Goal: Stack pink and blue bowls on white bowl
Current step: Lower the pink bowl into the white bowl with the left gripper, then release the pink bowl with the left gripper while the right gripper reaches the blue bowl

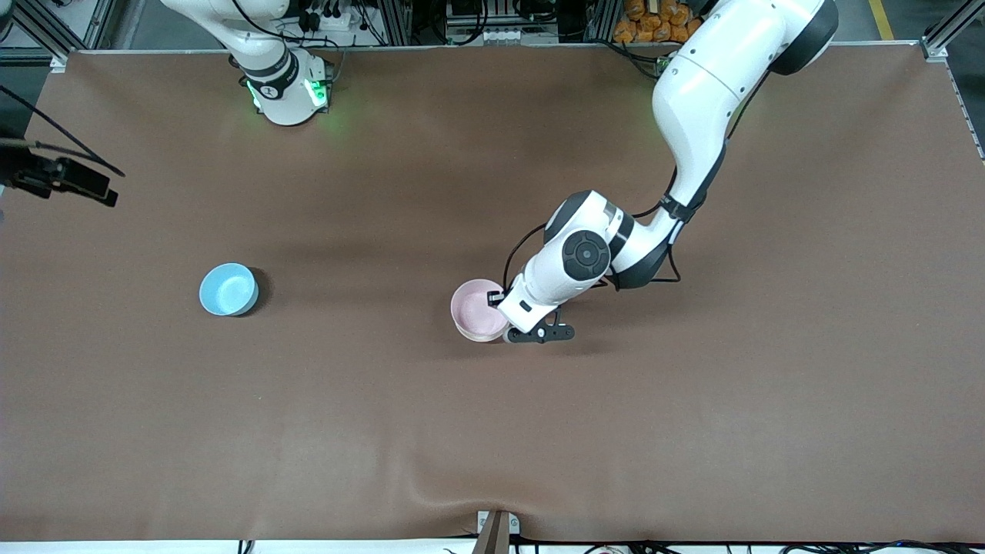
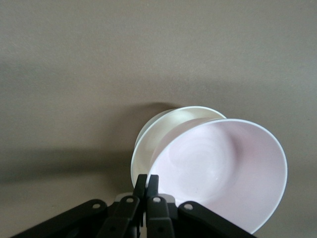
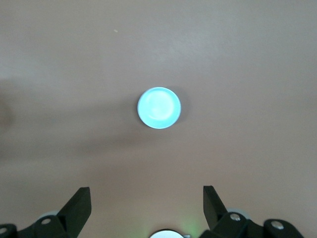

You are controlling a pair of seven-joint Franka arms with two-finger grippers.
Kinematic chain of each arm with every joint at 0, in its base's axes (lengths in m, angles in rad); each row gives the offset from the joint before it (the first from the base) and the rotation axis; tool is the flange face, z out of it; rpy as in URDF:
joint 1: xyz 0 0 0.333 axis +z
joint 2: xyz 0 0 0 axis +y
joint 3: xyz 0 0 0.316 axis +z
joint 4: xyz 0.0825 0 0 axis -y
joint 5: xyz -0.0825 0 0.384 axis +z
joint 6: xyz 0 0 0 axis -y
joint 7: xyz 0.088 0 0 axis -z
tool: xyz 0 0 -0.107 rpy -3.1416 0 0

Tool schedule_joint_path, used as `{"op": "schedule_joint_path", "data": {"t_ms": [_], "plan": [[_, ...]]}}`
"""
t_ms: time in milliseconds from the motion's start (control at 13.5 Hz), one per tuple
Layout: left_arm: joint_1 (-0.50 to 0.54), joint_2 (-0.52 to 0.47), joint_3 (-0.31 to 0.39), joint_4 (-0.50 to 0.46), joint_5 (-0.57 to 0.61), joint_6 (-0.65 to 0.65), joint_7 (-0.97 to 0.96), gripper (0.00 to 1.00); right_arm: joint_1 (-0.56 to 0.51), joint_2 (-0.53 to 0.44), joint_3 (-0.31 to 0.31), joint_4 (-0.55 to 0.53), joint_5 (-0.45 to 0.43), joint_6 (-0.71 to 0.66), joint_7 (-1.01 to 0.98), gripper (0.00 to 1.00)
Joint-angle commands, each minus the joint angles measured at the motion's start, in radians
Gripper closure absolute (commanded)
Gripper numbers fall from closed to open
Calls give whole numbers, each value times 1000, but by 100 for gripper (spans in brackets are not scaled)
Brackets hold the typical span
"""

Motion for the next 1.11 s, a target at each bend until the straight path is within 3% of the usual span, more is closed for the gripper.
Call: {"op": "schedule_joint_path", "data": {"t_ms": [0,222,370,519,667,815,1037], "plan": [[-15,20,11,29,-6,8,-9,100,-28,82,10,11,-31,2,-43,0],[-15,21,11,27,-4,8,-9,100,-93,162,10,-27,-19,83,-169,0],[-13,21,11,27,-4,8,-12,99,-133,168,10,-119,-10,197,-177,0],[-13,21,11,27,-7,8,-16,71,-163,179,10,-257,4,354,-256,0],[-15,20,11,27,-9,8,-24,0,-171,191,10,-368,4,543,-283,0],[-13,12,11,29,-6,8,-32,0,-173,260,10,-414,5,663,-287,0],[-1,-58,40,26,40,-10,-27,0,-173,323,10,-422,31,696,-288,2]]}}
